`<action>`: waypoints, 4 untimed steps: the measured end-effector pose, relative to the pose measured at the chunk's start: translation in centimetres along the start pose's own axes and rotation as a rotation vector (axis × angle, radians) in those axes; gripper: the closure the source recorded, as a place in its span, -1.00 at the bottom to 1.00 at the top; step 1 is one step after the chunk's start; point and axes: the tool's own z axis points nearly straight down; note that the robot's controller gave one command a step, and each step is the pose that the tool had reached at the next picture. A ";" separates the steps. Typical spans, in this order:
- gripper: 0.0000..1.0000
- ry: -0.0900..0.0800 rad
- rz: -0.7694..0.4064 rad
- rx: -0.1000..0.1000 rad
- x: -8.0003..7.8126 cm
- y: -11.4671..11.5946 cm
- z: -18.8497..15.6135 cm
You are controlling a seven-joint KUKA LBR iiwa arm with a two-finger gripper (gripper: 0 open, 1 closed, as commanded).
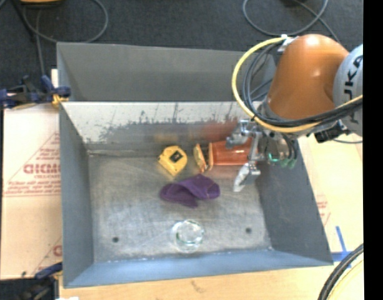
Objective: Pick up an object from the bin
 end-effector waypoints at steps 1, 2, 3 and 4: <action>-1.00 -0.003 -0.005 0.001 -0.4 0.1 0.2; -1.00 -0.004 -0.105 0.000 -1.5 0.6 7.0; -1.00 0.007 -0.092 -0.001 0.6 5.7 6.9; -1.00 -0.006 -0.212 -0.004 -3.8 6.1 8.2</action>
Offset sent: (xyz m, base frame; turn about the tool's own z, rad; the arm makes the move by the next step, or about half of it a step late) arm 0.0139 0.0054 -0.1094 -0.1507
